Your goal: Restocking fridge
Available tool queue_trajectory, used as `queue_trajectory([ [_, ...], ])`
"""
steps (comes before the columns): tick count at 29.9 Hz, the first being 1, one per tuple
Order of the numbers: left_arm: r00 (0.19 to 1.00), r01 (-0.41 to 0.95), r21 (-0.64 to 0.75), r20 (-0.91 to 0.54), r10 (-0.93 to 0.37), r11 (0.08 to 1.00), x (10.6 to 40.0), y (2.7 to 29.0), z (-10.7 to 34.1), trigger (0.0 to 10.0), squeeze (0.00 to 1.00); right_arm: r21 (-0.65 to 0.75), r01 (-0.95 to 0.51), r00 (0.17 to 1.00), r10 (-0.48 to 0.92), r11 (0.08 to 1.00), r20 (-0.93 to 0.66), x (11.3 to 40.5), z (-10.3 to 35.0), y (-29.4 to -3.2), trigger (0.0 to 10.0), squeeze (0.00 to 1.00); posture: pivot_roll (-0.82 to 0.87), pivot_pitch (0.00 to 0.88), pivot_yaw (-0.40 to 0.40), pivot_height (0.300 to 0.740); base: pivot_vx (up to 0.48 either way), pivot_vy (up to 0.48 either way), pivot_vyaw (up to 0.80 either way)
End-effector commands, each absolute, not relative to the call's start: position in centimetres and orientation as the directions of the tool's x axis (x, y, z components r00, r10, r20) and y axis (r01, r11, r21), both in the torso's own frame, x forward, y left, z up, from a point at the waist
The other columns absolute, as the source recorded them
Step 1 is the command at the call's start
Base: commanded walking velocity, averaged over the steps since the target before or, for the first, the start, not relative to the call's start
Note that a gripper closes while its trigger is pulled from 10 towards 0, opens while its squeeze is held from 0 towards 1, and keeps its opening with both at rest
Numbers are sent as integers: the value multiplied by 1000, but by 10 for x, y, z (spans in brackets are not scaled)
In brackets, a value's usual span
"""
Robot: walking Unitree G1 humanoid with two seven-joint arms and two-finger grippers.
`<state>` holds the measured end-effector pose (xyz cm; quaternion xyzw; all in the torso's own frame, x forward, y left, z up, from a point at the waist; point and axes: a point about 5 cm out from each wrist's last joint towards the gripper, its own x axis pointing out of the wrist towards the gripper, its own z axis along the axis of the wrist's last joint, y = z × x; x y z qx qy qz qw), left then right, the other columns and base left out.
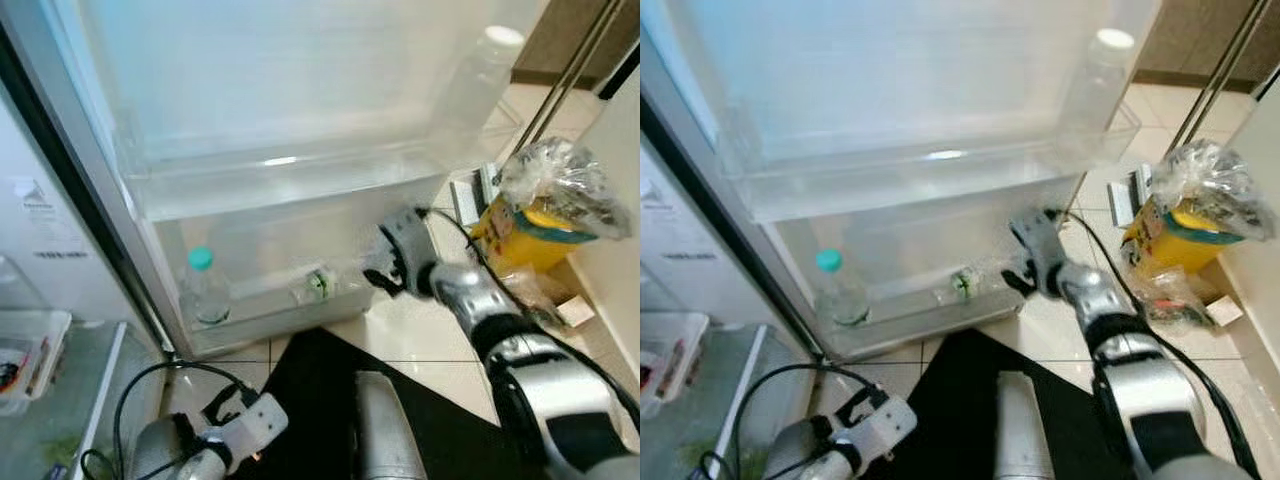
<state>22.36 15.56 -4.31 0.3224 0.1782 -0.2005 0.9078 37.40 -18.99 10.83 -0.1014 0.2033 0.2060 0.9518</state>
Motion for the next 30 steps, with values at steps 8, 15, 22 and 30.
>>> queue_trajectory([
  [8,818,393,435,-568,-92,810,202,188,-60,10000,0,74,-272,853,276,959,-442,341,64,-219,10000,0,-58,108,-71,453,0,0,0],
  [15,798,316,383,-602,-25,868,196,196,-64,10000,0,254,-176,833,282,951,-476,300,18,-226,10000,0,-58,94,-66,453,0,0,0],
  [22,772,261,322,-635,3,910,190,200,-68,10000,0,287,-42,786,209,957,-582,259,-19,-236,10000,0,-49,77,-62,473,0,0,0],
  [30,721,243,273,-692,15,931,175,203,-77,10000,0,298,69,724,158,952,-672,220,-47,-240,10000,0,-48,68,-58,493,0,0,0],
])
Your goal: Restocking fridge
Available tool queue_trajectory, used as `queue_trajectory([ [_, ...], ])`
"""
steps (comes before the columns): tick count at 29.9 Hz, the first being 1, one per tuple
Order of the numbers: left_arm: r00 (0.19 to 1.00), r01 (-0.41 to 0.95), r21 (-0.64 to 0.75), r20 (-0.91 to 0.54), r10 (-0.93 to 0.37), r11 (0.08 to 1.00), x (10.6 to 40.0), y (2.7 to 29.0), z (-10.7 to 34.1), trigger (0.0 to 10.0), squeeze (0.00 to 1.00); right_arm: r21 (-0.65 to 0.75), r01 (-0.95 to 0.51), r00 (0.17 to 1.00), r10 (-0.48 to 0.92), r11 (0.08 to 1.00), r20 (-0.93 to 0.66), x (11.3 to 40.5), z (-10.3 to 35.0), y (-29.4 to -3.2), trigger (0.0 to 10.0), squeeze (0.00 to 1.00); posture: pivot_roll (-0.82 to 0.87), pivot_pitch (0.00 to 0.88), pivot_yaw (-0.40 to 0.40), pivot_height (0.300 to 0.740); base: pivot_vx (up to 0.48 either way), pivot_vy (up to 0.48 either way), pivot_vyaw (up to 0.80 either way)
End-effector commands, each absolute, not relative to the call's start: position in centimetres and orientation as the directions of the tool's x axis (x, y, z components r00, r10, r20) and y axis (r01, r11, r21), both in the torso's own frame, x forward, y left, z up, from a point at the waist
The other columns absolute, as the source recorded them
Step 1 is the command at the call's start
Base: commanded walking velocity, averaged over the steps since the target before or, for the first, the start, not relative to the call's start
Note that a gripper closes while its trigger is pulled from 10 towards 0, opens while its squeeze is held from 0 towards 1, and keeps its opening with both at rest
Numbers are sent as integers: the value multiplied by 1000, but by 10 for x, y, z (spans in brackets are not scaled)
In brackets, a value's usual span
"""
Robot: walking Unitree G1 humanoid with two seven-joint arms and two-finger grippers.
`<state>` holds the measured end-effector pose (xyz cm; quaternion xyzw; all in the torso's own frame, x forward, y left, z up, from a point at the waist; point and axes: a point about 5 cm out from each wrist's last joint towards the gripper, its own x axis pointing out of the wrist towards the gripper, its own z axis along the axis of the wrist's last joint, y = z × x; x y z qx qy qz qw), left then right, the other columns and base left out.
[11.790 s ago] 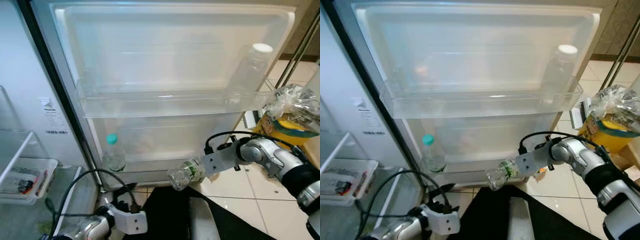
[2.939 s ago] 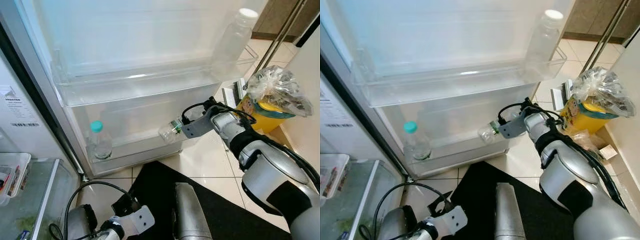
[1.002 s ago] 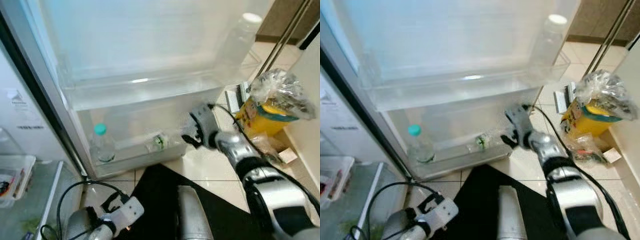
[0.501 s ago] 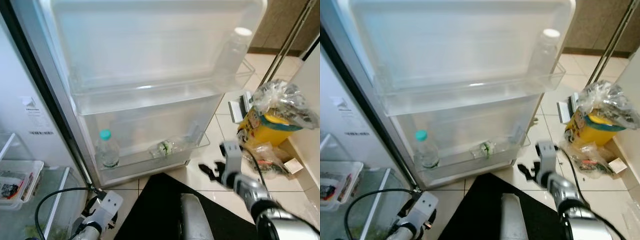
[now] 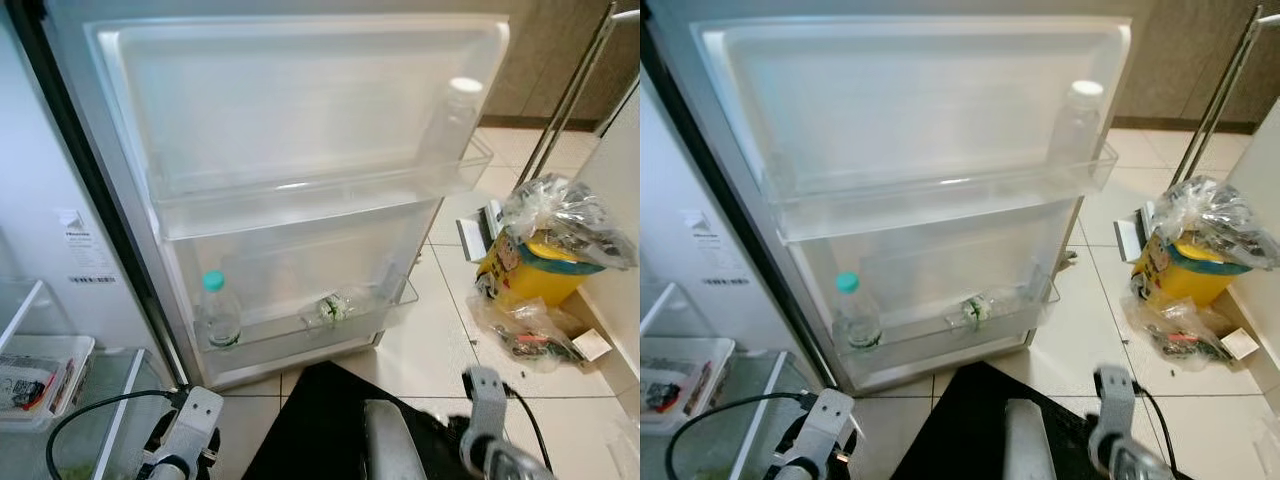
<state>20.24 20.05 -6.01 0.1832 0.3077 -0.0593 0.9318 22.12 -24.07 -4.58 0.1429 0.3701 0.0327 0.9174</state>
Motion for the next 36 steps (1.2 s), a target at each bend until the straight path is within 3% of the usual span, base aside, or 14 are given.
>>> queue_trajectory([
  [1,703,246,260,-711,13,934,169,203,-80,10000,0,295,84,708,151,952,-690,213,-52,-240,10000,0,-46,64,-56,498,0,0,0],
  [4,639,241,211,-769,9,947,150,203,-90,10000,0,278,148,655,117,949,-747,191,-65,-240,10000,0,-43,53,-53,513,0,0,0],
  [11,572,231,183,-820,19,956,132,203,-98,10000,0,198,217,551,48,956,-833,162,-81,-241,10000,0,-39,39,-48,538,0,0,0],
  [17,553,225,181,-833,27,957,127,204,-99,10000,0,193,229,544,39,954,-838,157,-84,-239,10000,0,-37,29,-42,538,0,0,0],
  [26,560,211,180,-828,32,961,135,205,-97,10000,0,211,228,561,48,951,-826,161,-83,-237,10000,0,-41,27,-37,571,0,0,0],
  [36,553,210,170,-833,27,963,135,201,-98,10000,0,195,222,556,40,955,-830,161,-83,-235,10000,0,-44,24,-39,571,0,0,0],
])
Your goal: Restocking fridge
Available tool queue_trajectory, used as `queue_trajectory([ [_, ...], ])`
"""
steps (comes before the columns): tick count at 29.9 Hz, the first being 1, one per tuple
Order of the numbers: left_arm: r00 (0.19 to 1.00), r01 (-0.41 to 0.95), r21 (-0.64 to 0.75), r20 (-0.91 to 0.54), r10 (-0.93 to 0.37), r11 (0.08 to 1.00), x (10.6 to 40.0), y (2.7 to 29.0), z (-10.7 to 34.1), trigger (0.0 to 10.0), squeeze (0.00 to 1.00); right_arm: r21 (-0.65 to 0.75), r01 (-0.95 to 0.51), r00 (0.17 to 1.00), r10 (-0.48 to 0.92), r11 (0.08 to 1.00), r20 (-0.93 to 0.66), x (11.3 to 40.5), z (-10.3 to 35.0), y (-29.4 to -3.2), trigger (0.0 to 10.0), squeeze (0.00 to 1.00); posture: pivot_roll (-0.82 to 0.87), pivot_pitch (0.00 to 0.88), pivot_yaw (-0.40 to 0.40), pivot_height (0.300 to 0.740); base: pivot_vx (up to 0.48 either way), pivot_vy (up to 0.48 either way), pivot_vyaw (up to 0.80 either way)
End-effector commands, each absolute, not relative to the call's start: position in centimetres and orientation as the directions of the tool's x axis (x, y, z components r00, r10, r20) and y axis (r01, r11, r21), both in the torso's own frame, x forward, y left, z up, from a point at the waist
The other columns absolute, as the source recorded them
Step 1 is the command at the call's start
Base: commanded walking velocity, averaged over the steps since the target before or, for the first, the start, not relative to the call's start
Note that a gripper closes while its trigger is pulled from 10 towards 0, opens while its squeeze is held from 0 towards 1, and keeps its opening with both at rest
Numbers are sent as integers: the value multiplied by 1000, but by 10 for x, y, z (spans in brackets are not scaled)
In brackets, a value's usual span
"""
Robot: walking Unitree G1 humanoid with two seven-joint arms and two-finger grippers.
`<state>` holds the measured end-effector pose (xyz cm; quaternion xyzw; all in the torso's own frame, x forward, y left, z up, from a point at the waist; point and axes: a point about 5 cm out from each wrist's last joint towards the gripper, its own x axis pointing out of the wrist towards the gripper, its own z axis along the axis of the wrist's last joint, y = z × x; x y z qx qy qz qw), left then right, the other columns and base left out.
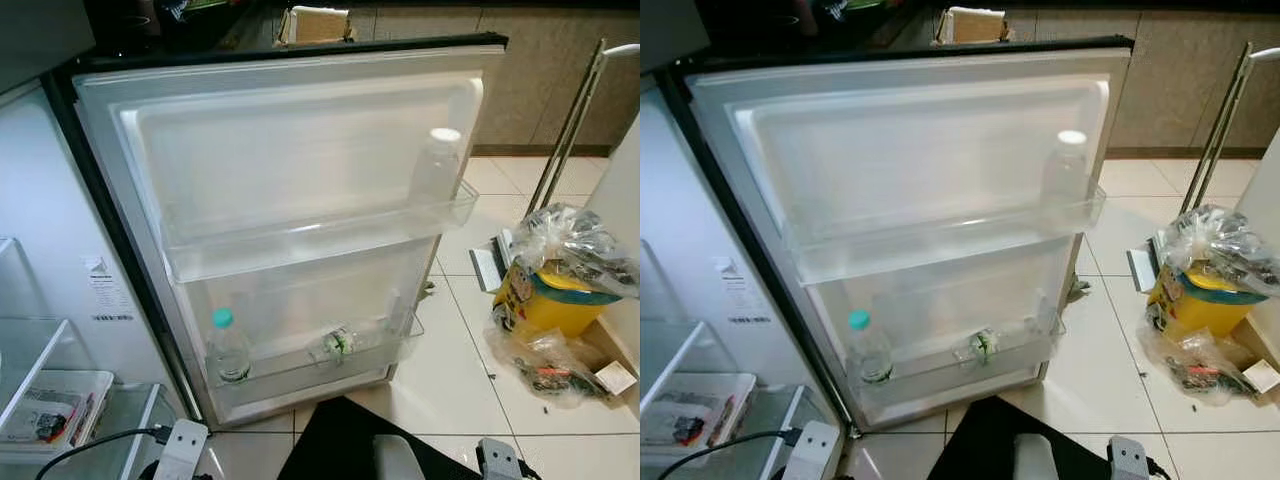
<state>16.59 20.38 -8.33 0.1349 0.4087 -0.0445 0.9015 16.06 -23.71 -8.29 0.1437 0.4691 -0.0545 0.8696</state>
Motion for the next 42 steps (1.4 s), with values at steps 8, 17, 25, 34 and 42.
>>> queue_trajectory([
  [8,548,208,169,-836,28,963,135,202,-98,10000,0,208,216,568,50,954,-822,163,-83,-234,10000,0,-41,21,-37,576,0,0,0],
  [17,548,207,171,-836,30,963,136,203,-98,10000,0,195,223,561,38,955,-827,163,-82,-236,10000,0,-45,16,-36,590,0,0,0],
  [25,546,205,167,-837,29,964,136,201,-98,10000,0,188,223,564,31,957,-825,163,-82,-237,10000,0,-46,14,-41,590,0,0,0],
  [34,535,184,162,-844,39,970,134,201,-99,10000,0,188,219,565,32,957,-824,164,-81,-237,10000,0,-46,15,-41,590,0,0,0],
  [42,520,166,161,-853,52,973,133,201,-100,10000,0,188,218,563,34,958,-826,163,-82,-237,10000,0,-45,18,-41,590,0,0,0],
])
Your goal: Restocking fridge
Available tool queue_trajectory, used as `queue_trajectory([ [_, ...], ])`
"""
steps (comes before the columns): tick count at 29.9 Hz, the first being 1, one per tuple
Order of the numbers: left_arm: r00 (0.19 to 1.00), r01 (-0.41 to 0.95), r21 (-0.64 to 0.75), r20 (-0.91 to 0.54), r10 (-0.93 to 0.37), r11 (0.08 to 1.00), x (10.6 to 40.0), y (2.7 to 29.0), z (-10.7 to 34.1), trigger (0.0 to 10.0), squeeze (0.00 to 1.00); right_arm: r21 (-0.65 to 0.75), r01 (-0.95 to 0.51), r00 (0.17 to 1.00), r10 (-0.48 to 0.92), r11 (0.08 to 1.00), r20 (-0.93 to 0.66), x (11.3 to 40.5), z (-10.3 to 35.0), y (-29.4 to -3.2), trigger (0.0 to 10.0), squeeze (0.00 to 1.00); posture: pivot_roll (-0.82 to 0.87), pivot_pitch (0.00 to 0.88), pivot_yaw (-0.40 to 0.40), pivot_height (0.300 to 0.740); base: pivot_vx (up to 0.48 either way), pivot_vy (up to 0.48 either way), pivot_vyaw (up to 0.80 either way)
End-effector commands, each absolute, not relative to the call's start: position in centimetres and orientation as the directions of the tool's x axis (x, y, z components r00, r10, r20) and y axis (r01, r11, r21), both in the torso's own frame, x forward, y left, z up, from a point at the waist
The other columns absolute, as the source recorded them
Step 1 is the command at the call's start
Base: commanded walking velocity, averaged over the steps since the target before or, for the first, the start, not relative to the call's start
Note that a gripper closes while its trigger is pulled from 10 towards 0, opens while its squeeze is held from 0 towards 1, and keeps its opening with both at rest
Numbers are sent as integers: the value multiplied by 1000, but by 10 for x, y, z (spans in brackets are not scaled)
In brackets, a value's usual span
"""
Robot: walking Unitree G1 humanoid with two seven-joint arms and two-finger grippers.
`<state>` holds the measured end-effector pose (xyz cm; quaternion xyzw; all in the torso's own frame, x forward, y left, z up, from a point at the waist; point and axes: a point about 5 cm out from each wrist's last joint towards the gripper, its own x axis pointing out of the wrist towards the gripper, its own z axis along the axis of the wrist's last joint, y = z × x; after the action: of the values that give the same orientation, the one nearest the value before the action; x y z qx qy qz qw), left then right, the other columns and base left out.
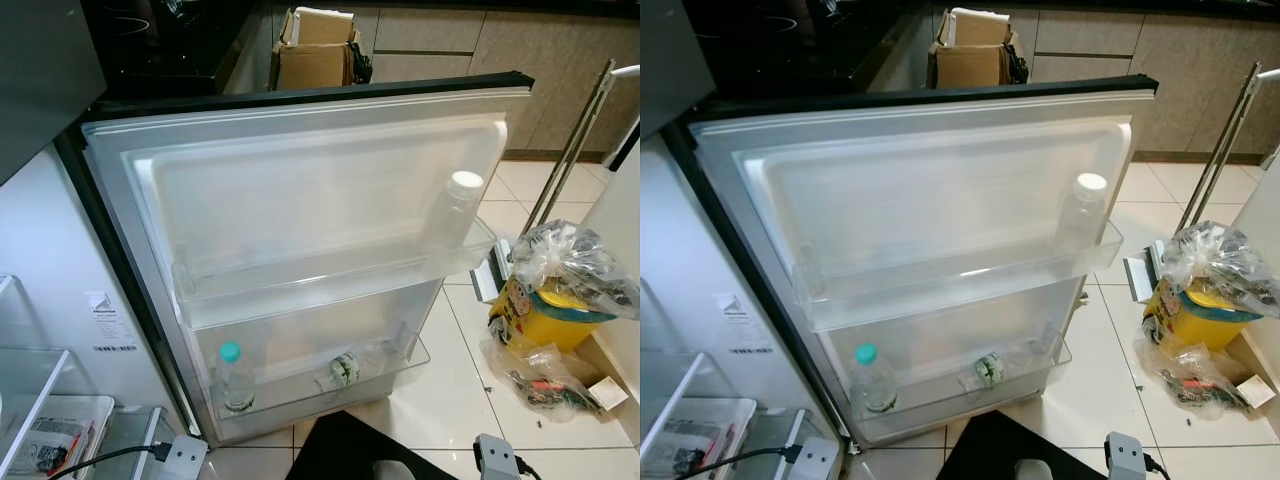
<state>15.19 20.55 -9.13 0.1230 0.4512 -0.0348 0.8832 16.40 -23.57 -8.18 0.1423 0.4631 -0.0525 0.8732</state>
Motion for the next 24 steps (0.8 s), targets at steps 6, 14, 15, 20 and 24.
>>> queue_trajectory([
  [6,516,160,153,-855,49,975,133,201,-100,10000,0,189,218,563,35,958,-826,163,-82,-237,10000,0,-46,18,-42,590,-320,0,0],
  [14,518,158,155,-854,52,975,134,202,-100,10000,0,191,218,563,36,957,-825,163,-82,-237,10000,0,-47,17,-42,590,0,0,0],
  [15,517,158,155,-854,52,975,133,202,-100,10000,0,191,216,564,37,958,-825,163,-82,-237,10000,0,-46,17,-42,590,0,0,0],
  [20,515,156,156,-855,54,975,133,202,-100,10000,0,197,204,576,45,959,-816,164,-81,-236,10000,0,-45,16,-41,590,0,0,0],
  [24,516,155,155,-855,54,976,133,202,-100,10000,0,205,201,591,48,958,-805,166,-80,-237,10000,0,-45,17,-42,609,0,0,0],
])
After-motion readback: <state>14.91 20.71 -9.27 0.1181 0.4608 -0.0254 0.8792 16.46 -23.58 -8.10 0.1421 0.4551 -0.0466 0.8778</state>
